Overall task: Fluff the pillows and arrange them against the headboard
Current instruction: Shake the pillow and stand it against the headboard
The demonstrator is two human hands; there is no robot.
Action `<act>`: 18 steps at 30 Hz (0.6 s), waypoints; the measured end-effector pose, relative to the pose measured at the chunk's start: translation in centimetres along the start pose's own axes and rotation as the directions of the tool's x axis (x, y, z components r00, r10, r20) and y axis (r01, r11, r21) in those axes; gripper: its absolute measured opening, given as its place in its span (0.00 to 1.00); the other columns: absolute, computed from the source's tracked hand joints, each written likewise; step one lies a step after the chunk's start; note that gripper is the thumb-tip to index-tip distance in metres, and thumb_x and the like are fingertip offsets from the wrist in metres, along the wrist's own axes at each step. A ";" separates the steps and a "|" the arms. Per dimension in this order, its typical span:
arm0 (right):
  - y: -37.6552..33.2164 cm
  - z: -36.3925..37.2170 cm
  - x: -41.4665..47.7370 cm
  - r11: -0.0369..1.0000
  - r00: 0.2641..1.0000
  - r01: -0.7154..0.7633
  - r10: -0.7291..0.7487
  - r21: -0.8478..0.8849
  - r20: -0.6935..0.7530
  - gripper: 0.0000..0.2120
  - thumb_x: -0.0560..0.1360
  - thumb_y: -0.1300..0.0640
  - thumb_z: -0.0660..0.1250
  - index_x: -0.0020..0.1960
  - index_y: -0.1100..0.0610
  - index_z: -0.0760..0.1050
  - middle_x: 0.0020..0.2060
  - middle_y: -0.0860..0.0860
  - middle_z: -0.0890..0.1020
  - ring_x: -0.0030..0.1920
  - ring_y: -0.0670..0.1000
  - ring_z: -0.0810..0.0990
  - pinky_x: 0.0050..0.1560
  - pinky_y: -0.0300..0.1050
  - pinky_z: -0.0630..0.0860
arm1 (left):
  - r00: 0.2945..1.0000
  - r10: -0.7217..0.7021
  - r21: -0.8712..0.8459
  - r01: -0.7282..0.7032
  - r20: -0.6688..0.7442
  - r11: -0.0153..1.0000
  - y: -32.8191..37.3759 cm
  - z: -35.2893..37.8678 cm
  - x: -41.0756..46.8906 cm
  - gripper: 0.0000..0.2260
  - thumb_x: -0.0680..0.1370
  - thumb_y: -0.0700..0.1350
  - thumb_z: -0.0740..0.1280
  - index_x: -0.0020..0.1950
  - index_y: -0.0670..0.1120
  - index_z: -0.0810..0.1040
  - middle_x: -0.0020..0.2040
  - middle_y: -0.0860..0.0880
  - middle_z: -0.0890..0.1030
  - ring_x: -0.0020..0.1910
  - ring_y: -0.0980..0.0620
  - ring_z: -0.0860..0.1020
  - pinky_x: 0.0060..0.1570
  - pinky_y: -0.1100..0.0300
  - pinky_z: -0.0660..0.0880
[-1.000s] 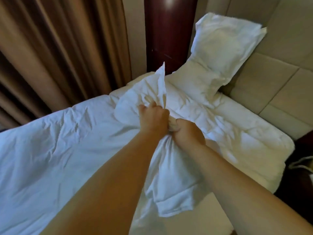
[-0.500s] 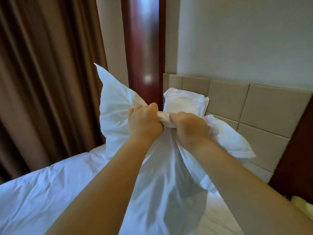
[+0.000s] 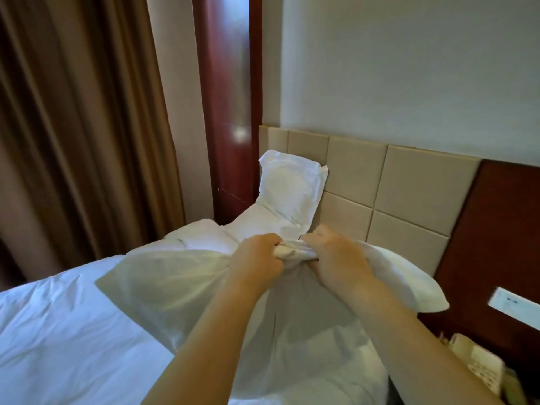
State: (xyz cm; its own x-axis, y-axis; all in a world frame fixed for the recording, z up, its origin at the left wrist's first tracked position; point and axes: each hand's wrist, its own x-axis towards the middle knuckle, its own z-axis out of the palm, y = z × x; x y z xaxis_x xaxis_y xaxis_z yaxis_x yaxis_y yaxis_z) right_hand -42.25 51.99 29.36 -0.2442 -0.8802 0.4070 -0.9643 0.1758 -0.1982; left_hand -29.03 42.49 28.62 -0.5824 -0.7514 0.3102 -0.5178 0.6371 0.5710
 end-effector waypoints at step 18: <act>10.2 8.6 0.4 0.959 0.973 -0.217 0.197 -0.180 -0.123 0.06 0.68 0.64 0.58 0.36 0.56 0.71 0.33 0.52 0.77 0.36 0.57 0.77 0.36 0.46 0.66 | 0.991 0.131 0.408 -0.108 -0.028 0.907 -4.5 10.1 4.7 0.22 0.77 0.63 0.60 0.30 0.51 0.59 0.27 0.54 0.65 0.32 0.52 0.67 0.36 0.57 0.58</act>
State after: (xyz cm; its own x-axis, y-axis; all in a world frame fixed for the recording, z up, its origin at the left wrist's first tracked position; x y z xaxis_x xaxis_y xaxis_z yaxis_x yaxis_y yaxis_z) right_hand -51.28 49.63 19.84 -0.4399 -0.7673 0.4666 -0.8907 0.4390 -0.1178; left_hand -35.75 37.87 19.85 -0.6271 -0.6662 0.4037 -0.6622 0.7288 0.1742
